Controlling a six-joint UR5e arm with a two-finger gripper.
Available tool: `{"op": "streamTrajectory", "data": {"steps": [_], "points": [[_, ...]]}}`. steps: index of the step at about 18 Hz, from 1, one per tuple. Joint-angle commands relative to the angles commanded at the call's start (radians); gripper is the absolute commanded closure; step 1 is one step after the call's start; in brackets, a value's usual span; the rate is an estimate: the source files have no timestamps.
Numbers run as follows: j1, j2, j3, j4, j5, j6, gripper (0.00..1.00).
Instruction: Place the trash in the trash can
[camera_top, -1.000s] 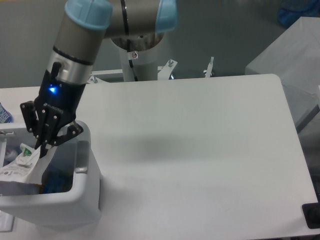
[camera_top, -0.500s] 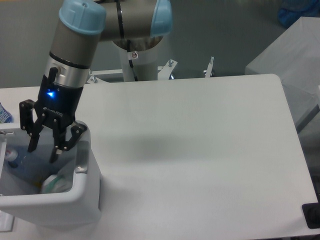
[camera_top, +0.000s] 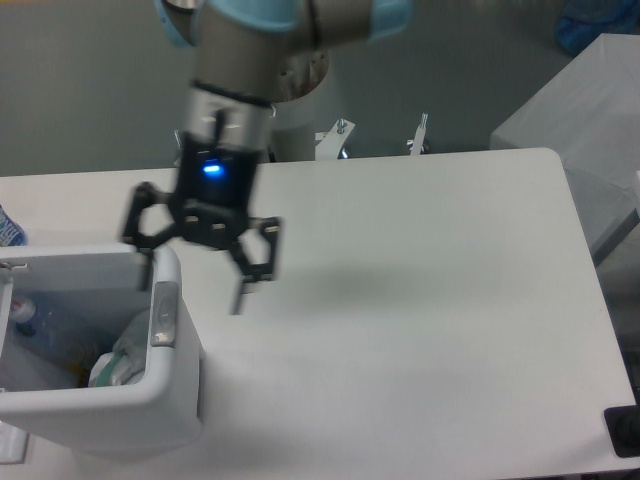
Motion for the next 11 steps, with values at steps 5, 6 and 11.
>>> {"op": "streamTrajectory", "data": {"steps": [5,6,11], "points": [[0.043,-0.003,-0.003,-0.081,0.181,0.243,0.00],[0.054,-0.003,-0.005,-0.106,0.210,0.315,0.00],[0.071,-0.002,-0.008,-0.216,0.408,0.573,0.00]]}}
